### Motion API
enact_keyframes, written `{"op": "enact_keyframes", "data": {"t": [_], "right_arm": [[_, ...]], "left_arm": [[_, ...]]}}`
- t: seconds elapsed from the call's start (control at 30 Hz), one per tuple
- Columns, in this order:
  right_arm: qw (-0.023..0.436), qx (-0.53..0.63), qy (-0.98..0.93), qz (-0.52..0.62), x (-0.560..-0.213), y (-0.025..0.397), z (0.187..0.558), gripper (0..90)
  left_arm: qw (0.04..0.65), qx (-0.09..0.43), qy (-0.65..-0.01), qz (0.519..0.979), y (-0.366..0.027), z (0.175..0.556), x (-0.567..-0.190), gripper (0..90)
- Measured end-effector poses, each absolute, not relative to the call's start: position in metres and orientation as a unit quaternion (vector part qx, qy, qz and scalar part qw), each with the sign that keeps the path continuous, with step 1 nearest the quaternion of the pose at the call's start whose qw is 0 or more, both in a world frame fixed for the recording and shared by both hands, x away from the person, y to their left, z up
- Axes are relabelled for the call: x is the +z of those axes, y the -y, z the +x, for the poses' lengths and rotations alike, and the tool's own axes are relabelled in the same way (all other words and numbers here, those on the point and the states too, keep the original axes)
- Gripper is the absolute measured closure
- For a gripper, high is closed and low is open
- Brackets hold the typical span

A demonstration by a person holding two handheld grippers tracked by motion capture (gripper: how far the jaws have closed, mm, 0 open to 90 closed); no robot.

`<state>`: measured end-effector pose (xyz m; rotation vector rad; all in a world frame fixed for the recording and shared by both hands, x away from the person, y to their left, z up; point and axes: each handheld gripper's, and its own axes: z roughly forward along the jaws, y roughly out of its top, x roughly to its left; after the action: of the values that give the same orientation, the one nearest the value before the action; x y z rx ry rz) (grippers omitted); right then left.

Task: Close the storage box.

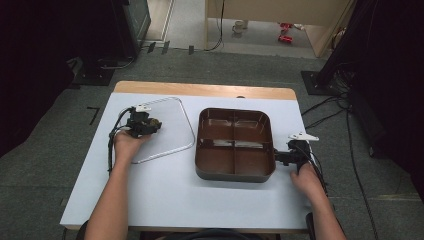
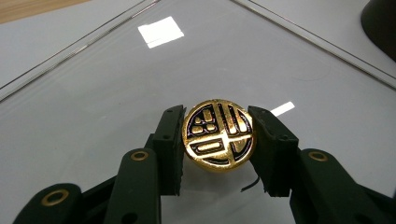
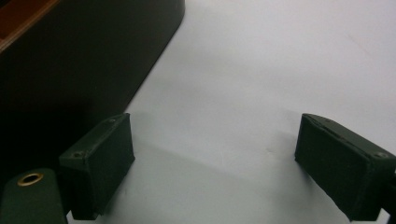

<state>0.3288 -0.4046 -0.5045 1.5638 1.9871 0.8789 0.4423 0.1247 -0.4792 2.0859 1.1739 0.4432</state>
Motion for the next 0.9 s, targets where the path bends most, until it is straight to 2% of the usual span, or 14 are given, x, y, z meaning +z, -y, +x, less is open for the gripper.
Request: {"op": "enact_keyframes", "data": {"t": [0.53, 0.9], "right_arm": [[0.230, 0.319, -0.722, 0.568, -0.504, 0.405, 0.329, 10.9], [0.230, 0.320, -0.722, 0.568, -0.505, 0.405, 0.329, 10.9]], "left_arm": [[0.347, 0.154, -0.459, 0.803, -0.127, 0.443, -0.473, 59.0], [0.369, 0.140, -0.452, 0.800, -0.133, 0.433, -0.444, 59.0]]}}
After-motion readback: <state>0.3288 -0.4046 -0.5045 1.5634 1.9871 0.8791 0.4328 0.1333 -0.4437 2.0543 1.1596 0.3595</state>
